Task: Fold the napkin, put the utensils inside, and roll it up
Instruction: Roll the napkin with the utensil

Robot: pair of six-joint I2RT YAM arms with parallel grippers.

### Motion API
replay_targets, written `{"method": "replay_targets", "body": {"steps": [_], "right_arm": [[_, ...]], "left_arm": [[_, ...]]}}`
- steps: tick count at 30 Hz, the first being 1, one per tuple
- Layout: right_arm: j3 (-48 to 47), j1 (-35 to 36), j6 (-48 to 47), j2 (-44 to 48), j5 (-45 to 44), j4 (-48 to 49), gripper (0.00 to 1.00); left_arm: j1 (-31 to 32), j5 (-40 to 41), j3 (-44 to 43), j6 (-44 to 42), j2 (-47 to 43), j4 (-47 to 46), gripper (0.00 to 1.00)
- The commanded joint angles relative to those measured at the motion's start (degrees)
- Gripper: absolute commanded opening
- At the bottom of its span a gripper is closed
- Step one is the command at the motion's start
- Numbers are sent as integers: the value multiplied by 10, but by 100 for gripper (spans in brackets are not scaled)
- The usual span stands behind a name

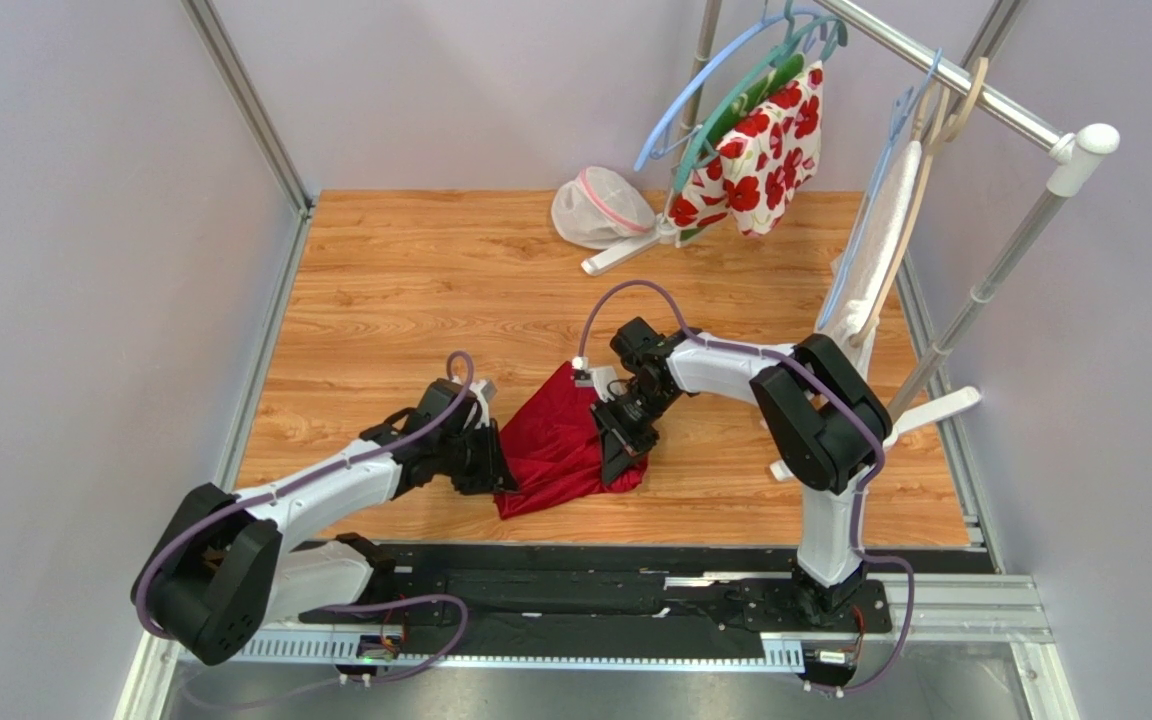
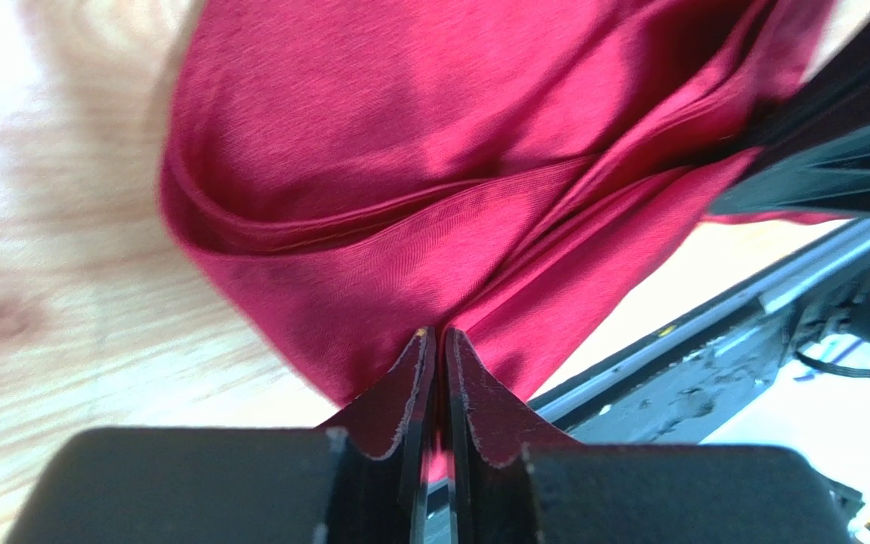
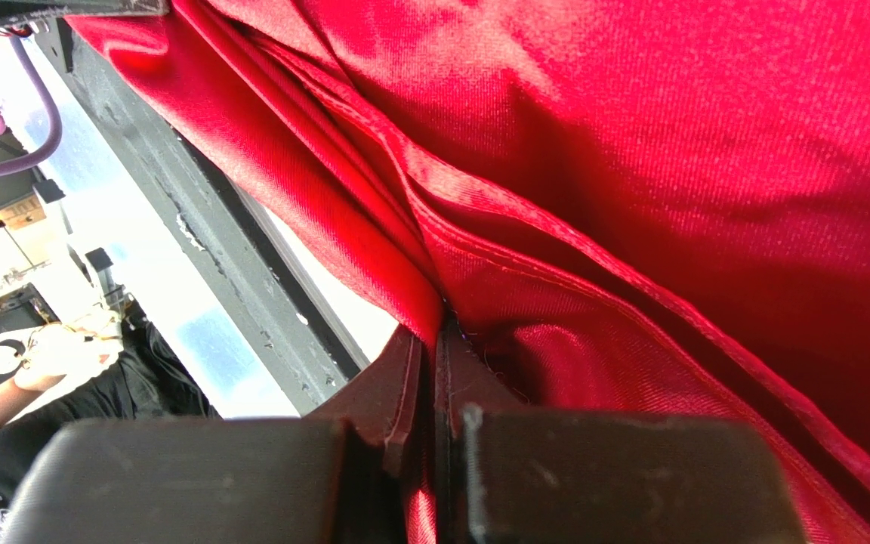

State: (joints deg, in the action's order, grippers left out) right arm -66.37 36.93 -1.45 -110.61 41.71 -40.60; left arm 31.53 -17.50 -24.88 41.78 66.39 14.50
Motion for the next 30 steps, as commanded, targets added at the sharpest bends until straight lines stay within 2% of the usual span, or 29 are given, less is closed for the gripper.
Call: {"method": "replay_targets", "body": {"steps": [1,3,4,6,7,10,14,18,25,30], "right_arm": [[11,-17,-6,-17,-58,15,0],[8,-19,-5,-19,-57,14,0],[7,-19,-5,-24,-57,13,0],[5,-20,-5,-28,-57,12,0],[4,-21,-5,-29,-56,13,0],[2,-21,-7,-37,-54,8,0],[-4,-22,-10,-44,-59,-1,0],[-15,-25,-13,-60,-57,-11,0],[-50,-31,-13,-93,-45,-37,0],[-68,-41,-14,-116,-25,-47,0]], "left_arm": [[-1,15,-17,-28,5,97,19],[-1,9,-21,-35,11,112,25],[-1,4,-23,-36,13,115,34],[-1,1,-24,-36,14,120,41],[-1,4,-25,-35,13,120,48],[-1,27,-43,-38,5,140,54],[-1,72,-80,-50,-34,197,58],[3,113,-96,-66,-85,186,59],[55,55,-73,-123,-108,40,61],[120,77,-76,-159,-43,-29,62]]}}
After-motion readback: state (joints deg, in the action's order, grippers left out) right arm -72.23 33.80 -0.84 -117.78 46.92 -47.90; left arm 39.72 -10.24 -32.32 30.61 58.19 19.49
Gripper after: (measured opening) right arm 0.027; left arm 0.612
